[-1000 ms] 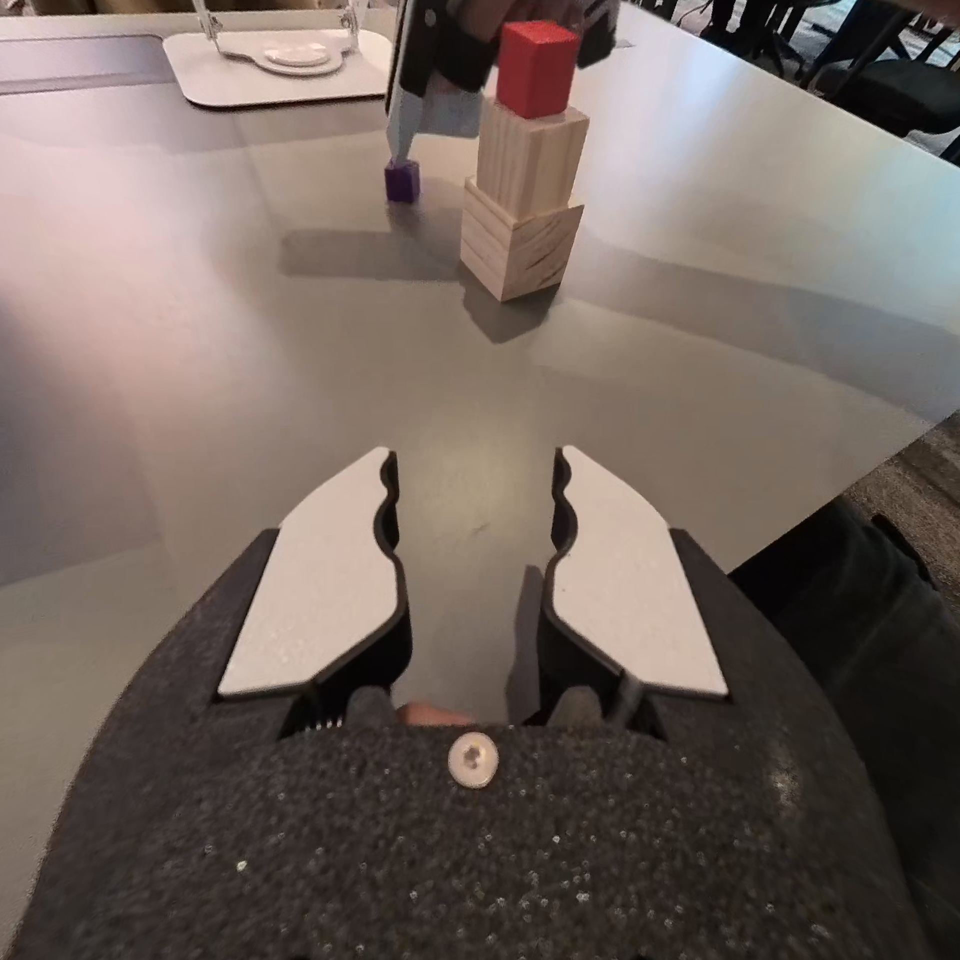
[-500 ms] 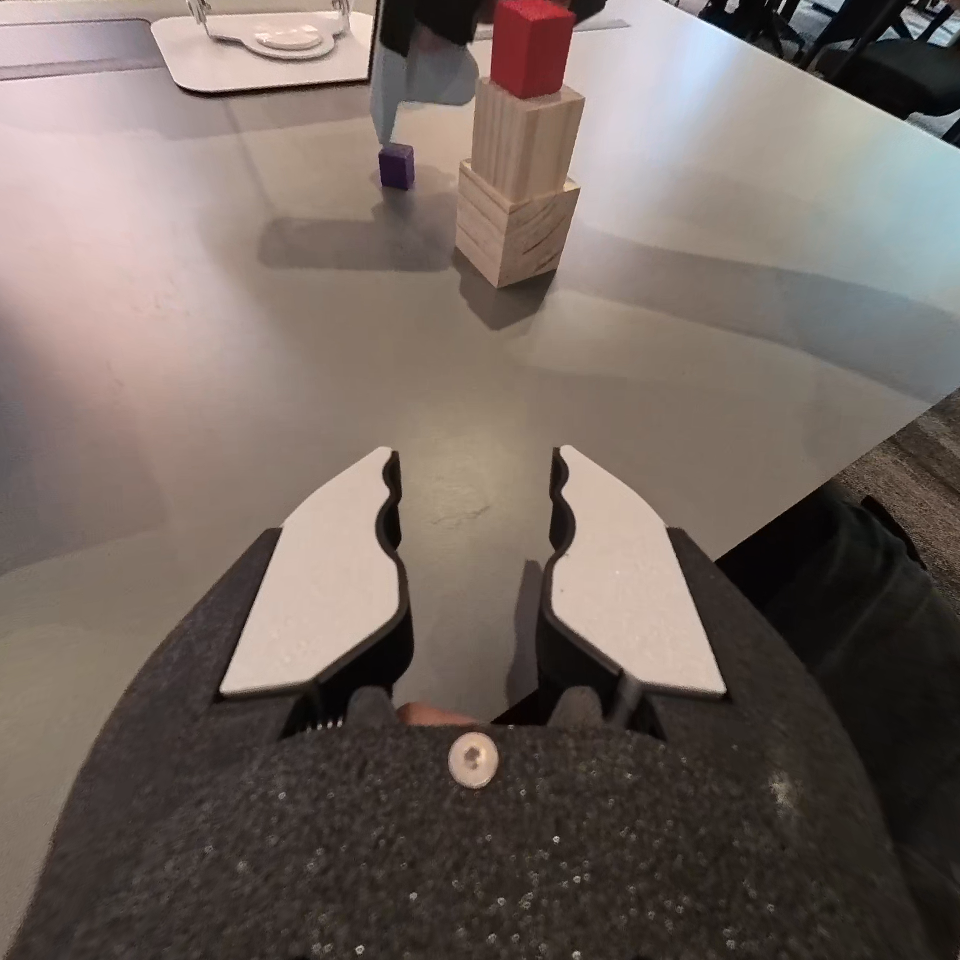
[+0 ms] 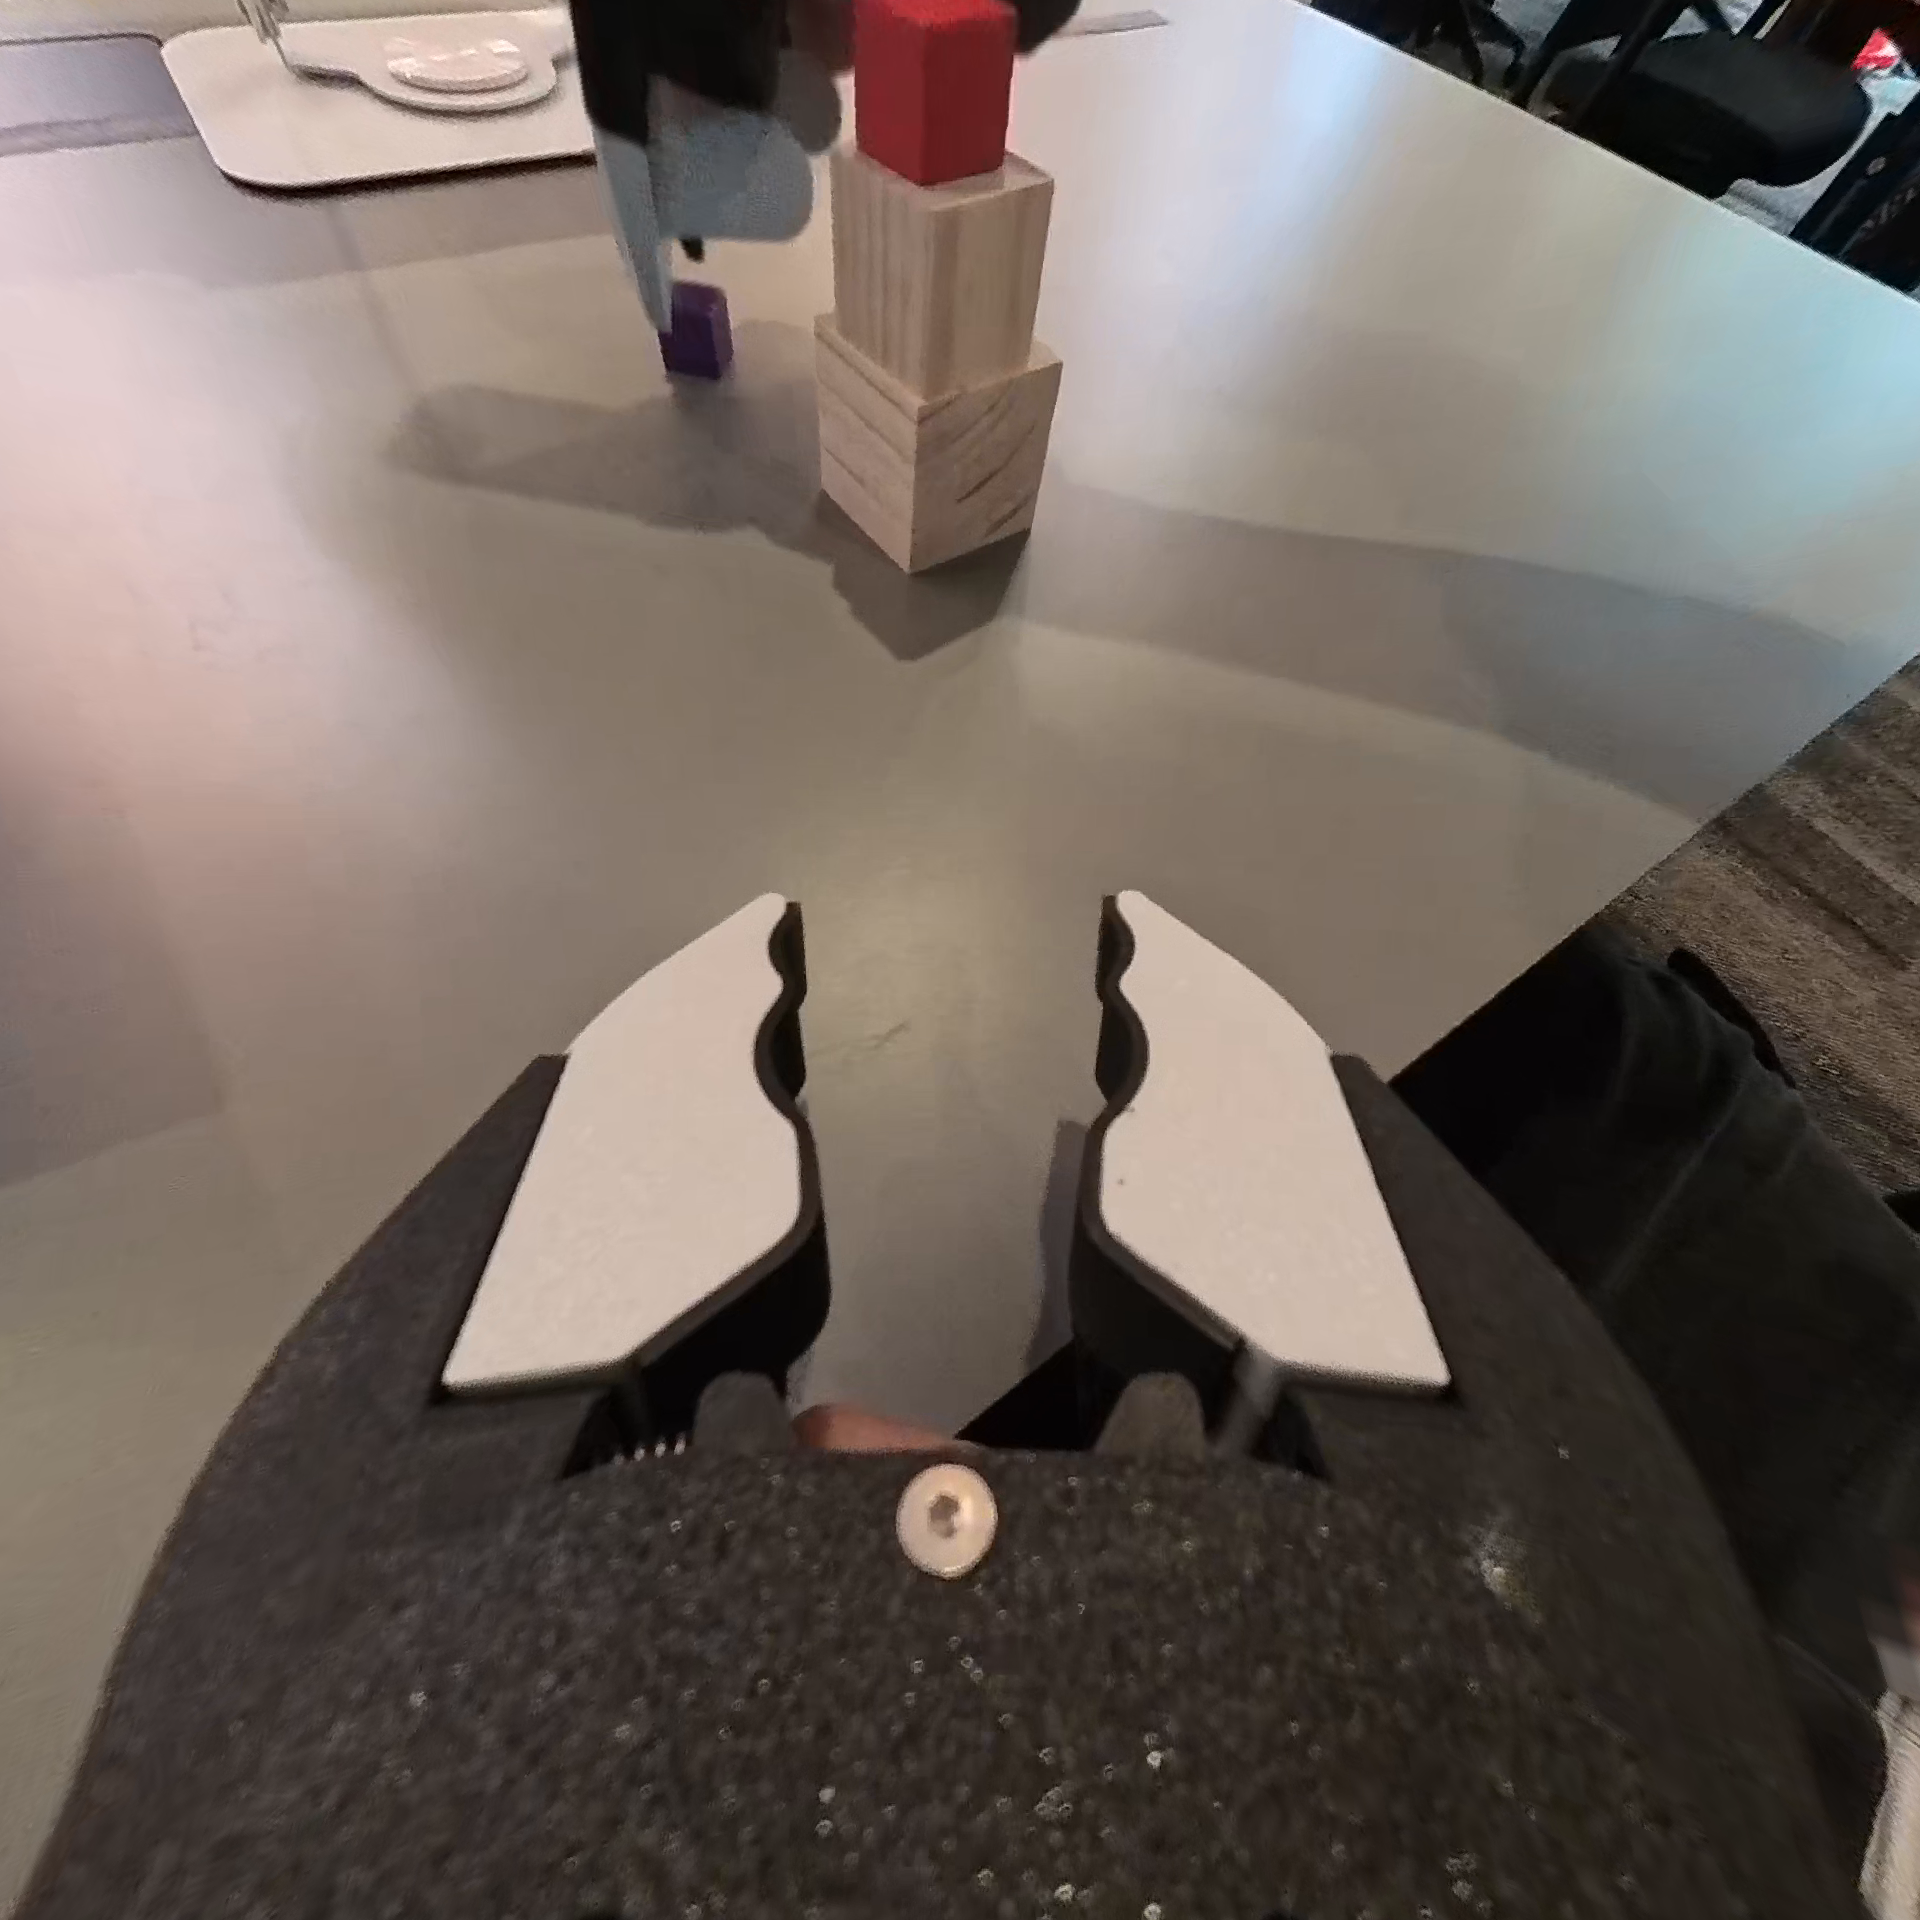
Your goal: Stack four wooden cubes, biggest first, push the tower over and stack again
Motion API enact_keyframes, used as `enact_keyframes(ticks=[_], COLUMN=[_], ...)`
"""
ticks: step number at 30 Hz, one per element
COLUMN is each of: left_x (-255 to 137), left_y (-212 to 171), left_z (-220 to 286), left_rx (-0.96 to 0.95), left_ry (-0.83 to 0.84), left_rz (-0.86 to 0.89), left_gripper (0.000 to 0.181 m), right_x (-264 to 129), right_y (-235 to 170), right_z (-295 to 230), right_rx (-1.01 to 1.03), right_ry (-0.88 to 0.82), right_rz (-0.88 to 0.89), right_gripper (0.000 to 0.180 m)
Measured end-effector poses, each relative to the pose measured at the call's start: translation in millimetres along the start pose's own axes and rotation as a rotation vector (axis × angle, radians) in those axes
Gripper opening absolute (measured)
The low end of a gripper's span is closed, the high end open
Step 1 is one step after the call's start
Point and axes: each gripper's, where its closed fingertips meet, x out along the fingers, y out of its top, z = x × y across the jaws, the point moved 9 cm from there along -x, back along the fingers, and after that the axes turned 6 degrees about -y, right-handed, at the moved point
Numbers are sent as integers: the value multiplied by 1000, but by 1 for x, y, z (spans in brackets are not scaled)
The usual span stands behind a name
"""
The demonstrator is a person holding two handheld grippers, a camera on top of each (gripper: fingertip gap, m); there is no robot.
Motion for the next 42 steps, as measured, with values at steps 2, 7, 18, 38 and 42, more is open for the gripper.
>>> enact_keyframes(ticks=[2,7,18,38,42], left_x=[-2,-4,0,1,-2], left_y=[1,0,-2,1,4], left_z=[0,-1,0,4,-3], left_rx=[9,11,8,40,33], left_ry=[4,5,-2,-1,52], left_rz=[7,10,-12,-12,23], left_gripper=[53,53,53,54,54], right_x=[7,-34,-147,-175,-199], right_y=[-2,2,-56,-74,-123], right_z=[-3,-3,-51,-58,-81], right_rx=[-12,-139,-766,-729,-535], right_ry=[-13,-31,137,15,-90], right_rz=[-6,155,240,280,685], right_gripper=[22,22,22,47,47])
